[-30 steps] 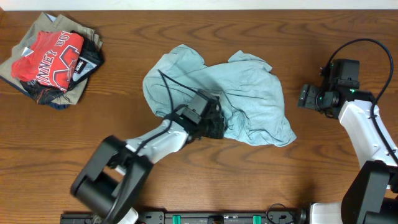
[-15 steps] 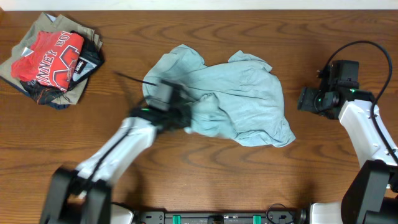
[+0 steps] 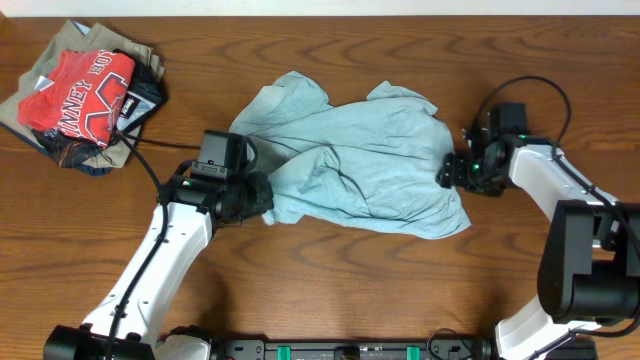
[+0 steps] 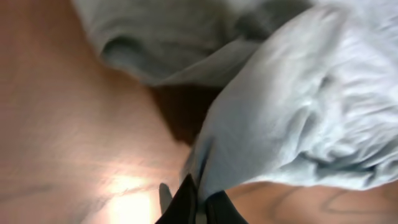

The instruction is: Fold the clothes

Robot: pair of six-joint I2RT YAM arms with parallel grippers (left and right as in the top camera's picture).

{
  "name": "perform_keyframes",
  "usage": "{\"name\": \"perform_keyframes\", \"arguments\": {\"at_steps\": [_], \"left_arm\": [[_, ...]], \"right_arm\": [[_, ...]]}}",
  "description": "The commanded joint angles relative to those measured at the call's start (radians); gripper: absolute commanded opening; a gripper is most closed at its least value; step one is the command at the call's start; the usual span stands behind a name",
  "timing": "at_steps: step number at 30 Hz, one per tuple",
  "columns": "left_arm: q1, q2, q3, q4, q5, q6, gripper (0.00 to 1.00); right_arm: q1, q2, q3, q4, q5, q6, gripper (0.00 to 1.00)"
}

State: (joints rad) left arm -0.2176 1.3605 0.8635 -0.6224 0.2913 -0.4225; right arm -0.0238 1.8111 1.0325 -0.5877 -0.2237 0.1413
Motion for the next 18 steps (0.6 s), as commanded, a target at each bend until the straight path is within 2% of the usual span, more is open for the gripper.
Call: {"name": "perform_keyframes", "arguments": {"at_steps": [1, 3, 4, 5, 11, 18], "left_arm": [[0.005, -0.003, 0.011, -0.028, -0.068, -0.005, 0.06], [0.004, -0.003, 0.011, -0.027, -0.068, -0.005, 0.06], [0.004, -0.003, 0.011, -0.024, -0.068, -0.005, 0.06], [0.004, -0.003, 0.011, -0.020, -0.068, -0.005, 0.06], [0.004, -0.003, 0.011, 0.021, -0.068, -0.005, 0.06], [0.004, -0.003, 0.011, 0.072, -0.068, -0.005, 0.06]], "right_arm": [[0.048, 0.067, -0.004, 0.025, -0.016, 0.000, 0.66], [0.061, 0.078, -0.004, 0.051, -0.007, 0.000, 0.29], [0.063, 0.079, -0.004, 0.065, 0.020, 0.000, 0.05], [0.061, 0.079, -0.002, 0.071, 0.043, 0.000, 0.01], [-0.031, 0.058, 0.163, -0.019, 0.293, 0.000, 0.01], [-0.171, 0.047, 0.509, -0.219, 0.251, 0.000, 0.01]]}}
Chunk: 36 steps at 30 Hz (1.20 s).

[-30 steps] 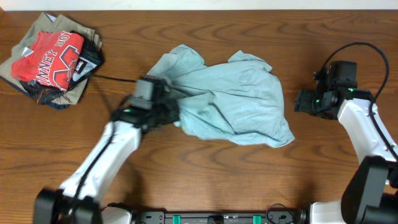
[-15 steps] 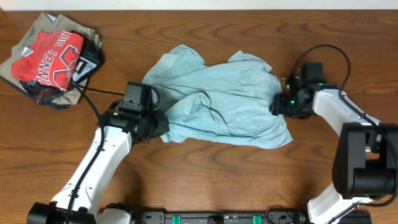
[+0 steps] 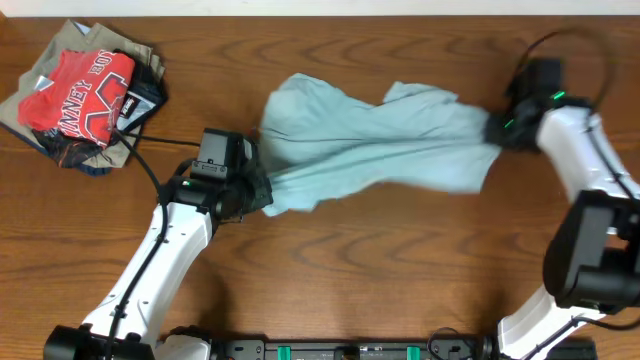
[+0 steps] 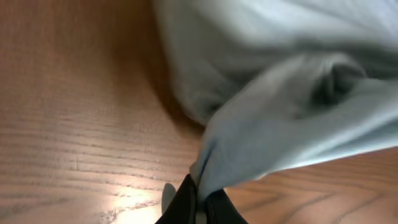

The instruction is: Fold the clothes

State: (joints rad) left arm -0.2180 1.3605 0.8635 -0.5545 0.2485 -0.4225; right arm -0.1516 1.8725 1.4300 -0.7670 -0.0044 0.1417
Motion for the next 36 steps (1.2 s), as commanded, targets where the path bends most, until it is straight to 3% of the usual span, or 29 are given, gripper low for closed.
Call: {"name": "perform_keyframes", "arguments": {"at_steps": [1, 2, 3, 5, 6, 18, 24, 29, 36], "left_arm": [[0.005, -0.003, 0.011, 0.006, -0.025, -0.005, 0.06], [0.005, -0.003, 0.011, 0.009, -0.026, -0.005, 0.06], [0.005, -0.003, 0.011, 0.011, -0.026, -0.005, 0.06], [0.005, -0.003, 0.011, 0.017, -0.026, -0.005, 0.06], [0.005, -0.003, 0.011, 0.019, -0.026, -0.005, 0.06], [0.005, -0.003, 0.011, 0.022, -0.037, -0.005, 0.06], [0.005, -0.003, 0.011, 0.022, -0.046, -0.005, 0.06], [0.005, -0.003, 0.011, 0.022, -0.056, -0.005, 0.06], [0.005, -0.003, 0.011, 0.022, -0.056, -0.005, 0.06]], "right_arm": [[-0.051, -0.015, 0.150, -0.075, -0.002, -0.001, 0.01], [-0.055, -0.015, 0.178, -0.105, -0.037, -0.002, 0.05], [-0.055, -0.015, 0.204, -0.145, -0.080, -0.011, 0.18], [-0.052, -0.015, 0.217, -0.189, -0.129, -0.048, 0.56], [-0.050, -0.015, 0.216, -0.217, -0.135, -0.060, 0.59], [-0.039, -0.013, 0.019, -0.200, -0.070, -0.060, 0.64], [-0.035, -0.013, -0.154, 0.063, -0.084, -0.003, 0.63], [-0.022, -0.013, -0.270, 0.285, -0.209, 0.000, 0.60], [0.036, -0.013, -0.338, 0.394, -0.284, -0.001, 0.55]]}}
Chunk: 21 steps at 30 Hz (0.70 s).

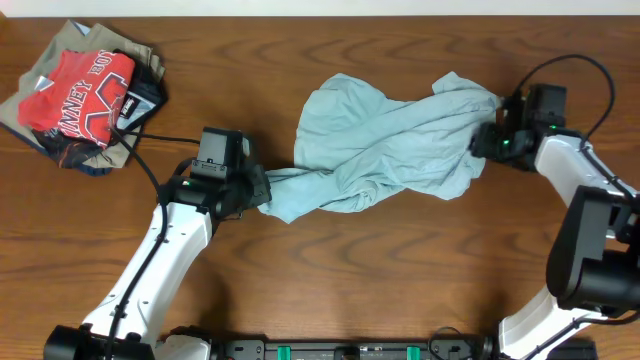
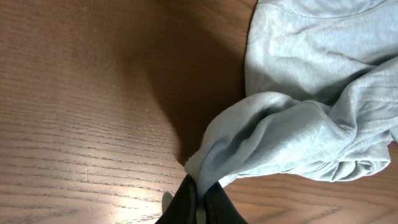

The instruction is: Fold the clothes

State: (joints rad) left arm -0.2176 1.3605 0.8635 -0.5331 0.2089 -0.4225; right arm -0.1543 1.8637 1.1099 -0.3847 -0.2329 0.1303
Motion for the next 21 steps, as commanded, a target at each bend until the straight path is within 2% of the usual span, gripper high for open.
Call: {"name": "perform_keyframes", "arguments": {"at_steps": [1, 4, 6, 7, 11, 14, 19, 20, 21], "left_arm": [[0.005, -0.003, 0.011, 0.001, -0.016, -0.005, 0.06], [0.005, -0.003, 0.011, 0.001, -0.016, -0.005, 0.06], [0.005, -0.003, 0.011, 0.001, -0.018, -0.005, 0.06], [0.005, -0.003, 0.011, 0.001, -0.019, -0.005, 0.06], [0.005, -0.003, 0.011, 0.001, -0.019, -0.005, 0.06], [0.005, -0.003, 0.011, 0.000, -0.019, -0.005, 0.06], [0.005, -0.003, 0.011, 0.000, -0.019, -0.005, 0.06], [0.005, -0.003, 0.011, 0.000, -0.019, -0.005, 0.06], [0.005, -0.003, 0.011, 0.000, -0.019, -0.005, 0.06]], "right_arm": [[0.050, -0.005, -0.021, 0.016, -0.056, 0.010, 0.52], [0.075, -0.005, -0.024, 0.018, -0.056, 0.010, 0.35], [0.084, -0.005, -0.024, 0.018, -0.050, 0.010, 0.16], [0.085, -0.005, -0.024, 0.019, -0.037, 0.011, 0.02], [0.069, -0.015, 0.006, -0.007, 0.121, 0.011, 0.01], [0.028, -0.039, 0.130, -0.159, 0.272, 0.011, 0.01], [-0.058, -0.044, 0.477, -0.507, 0.407, -0.033, 0.02], [-0.068, -0.044, 0.529, -0.551, 0.413, -0.044, 0.07], [-0.076, -0.044, 0.588, -0.601, 0.413, -0.057, 0.18]]}}
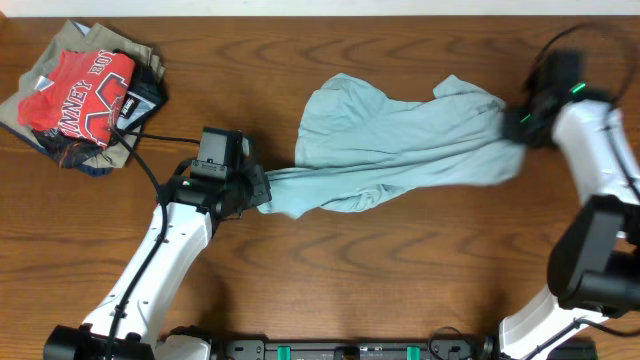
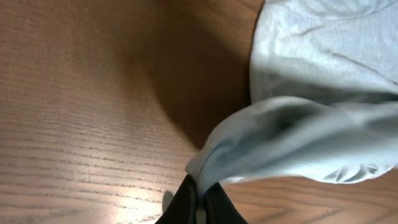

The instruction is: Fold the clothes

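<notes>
A light blue shirt (image 1: 400, 140) is stretched across the middle of the wooden table (image 1: 350, 280). My left gripper (image 1: 262, 192) is shut on the shirt's left end; in the left wrist view the cloth (image 2: 298, 130) runs up and right from the pinched fingers of my left gripper (image 2: 200, 198). My right gripper (image 1: 522, 125) holds the shirt's right end at the far right, blurred, with the cloth pulled taut between both arms.
A pile of other clothes (image 1: 85, 95), with a red printed shirt on top, lies at the table's back left corner. A black cable (image 1: 165, 142) runs from the pile toward the left arm.
My right gripper has moved to the right with its end of the shirt. The bunched cloth has been drawn out into a taut band. The left gripper has stayed put.
Both grippers held opposite ends of the shirt, spread loosely on the table. Then the right end was up at the back right and the shirt stretched. Then it sagged and bunched as the right gripper came in, and now it is stretched again.
</notes>
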Robot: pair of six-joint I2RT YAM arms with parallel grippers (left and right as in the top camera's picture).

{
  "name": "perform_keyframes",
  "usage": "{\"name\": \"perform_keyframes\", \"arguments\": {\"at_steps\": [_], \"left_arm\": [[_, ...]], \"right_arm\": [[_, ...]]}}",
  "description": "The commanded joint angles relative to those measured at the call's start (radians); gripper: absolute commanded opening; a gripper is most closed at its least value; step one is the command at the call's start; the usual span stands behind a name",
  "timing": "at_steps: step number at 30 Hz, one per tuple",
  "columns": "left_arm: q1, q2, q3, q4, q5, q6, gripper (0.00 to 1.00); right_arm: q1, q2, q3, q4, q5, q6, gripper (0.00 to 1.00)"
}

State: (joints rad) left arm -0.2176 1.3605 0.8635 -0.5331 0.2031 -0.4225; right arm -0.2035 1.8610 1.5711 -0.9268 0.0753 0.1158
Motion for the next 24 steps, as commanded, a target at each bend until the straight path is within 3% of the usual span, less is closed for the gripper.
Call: {"name": "perform_keyframes", "arguments": {"at_steps": [1, 2, 6, 10, 14, 19, 24], "left_arm": [[0.005, -0.003, 0.011, 0.001, -0.014, -0.005, 0.06], [0.005, -0.003, 0.011, 0.001, -0.014, -0.005, 0.06], [0.005, -0.003, 0.011, 0.000, -0.014, -0.004, 0.06], [0.005, -0.003, 0.011, 0.000, -0.014, -0.004, 0.06], [0.005, -0.003, 0.011, 0.000, -0.014, -0.003, 0.06], [0.005, -0.003, 0.011, 0.000, -0.014, 0.000, 0.06], [0.005, -0.003, 0.011, 0.001, -0.014, 0.003, 0.06]], "right_arm": [[-0.027, -0.042, 0.163, -0.092, 0.100, -0.043, 0.34], [-0.026, -0.042, 0.185, -0.114, 0.092, -0.043, 0.43], [-0.016, -0.038, 0.193, -0.193, 0.039, -0.042, 0.51], [-0.013, -0.037, 0.118, -0.212, 0.033, -0.035, 0.70], [-0.016, -0.037, -0.002, -0.189, 0.036, -0.024, 0.71], [-0.045, -0.037, -0.150, -0.160, 0.200, 0.185, 0.74], [-0.106, -0.037, -0.261, -0.097, 0.257, 0.270, 0.75]]}}
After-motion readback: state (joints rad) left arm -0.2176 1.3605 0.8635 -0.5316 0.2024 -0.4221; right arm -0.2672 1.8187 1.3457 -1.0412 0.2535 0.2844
